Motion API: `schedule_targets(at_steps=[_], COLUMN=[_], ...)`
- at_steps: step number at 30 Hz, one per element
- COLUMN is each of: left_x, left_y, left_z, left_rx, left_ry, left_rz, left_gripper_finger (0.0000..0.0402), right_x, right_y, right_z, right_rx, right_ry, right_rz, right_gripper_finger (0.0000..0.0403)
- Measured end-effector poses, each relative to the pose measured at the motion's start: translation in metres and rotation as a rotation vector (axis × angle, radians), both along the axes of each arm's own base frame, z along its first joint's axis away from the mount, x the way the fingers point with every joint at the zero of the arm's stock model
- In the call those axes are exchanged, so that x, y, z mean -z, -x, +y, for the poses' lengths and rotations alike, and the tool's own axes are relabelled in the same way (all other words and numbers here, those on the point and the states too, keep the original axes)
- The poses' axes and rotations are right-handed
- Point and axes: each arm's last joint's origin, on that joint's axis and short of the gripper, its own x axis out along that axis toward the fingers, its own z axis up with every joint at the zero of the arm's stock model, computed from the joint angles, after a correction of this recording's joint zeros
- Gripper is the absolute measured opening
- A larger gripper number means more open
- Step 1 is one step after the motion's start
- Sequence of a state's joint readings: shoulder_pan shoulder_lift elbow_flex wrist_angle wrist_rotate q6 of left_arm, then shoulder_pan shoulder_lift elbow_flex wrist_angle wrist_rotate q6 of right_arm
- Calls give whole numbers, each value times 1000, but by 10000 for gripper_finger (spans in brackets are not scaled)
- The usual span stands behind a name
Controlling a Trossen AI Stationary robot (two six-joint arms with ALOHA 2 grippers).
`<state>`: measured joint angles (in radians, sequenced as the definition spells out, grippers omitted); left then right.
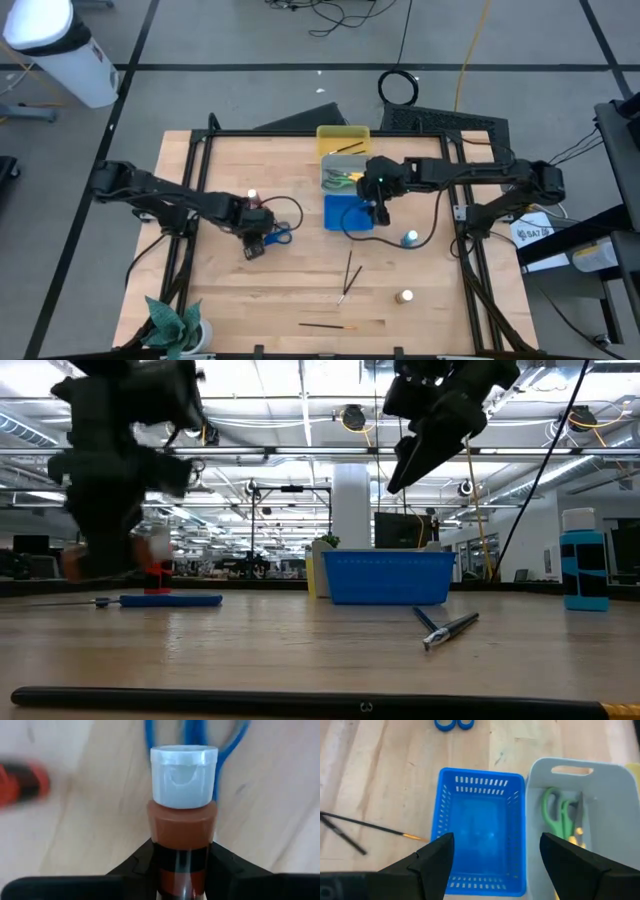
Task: Pick & Place Paint Supplies
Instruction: Put the brown paint bottle into the blue bin
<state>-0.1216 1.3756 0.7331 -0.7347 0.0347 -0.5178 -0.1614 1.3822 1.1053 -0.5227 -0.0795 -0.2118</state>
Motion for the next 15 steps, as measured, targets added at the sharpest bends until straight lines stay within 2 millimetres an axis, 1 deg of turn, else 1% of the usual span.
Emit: schedule_targets(at_steps=[2,4,8,10,12,15], left_x=[-13,-27,-52,-64,-70,-75], left_y=[-8,-17,-35,-44,-52,-60], left_z=[-8,-16,-27,-32,-34,-36], left_rx=[59,112,212,272,314,353], left_ry=[7,-25,-177,-228,-281,-350], left_rz=[-168,-361,-713,-902,-1043,-1166], left_gripper_finger=[113,113,113,113,113,113], right_x=[-2,-4,-7,-3,2,16], right_y=[2,6,10,10,10,9], right_z=[4,11,25,34,42,52], right_rx=[9,16,15,-11,-38,-65], right_ry=[-19,-44,-82,-90,-97,-120], right_rz=[4,16,-35,-120,-217,-387], right_gripper_finger=[276,276,276,276,276,276])
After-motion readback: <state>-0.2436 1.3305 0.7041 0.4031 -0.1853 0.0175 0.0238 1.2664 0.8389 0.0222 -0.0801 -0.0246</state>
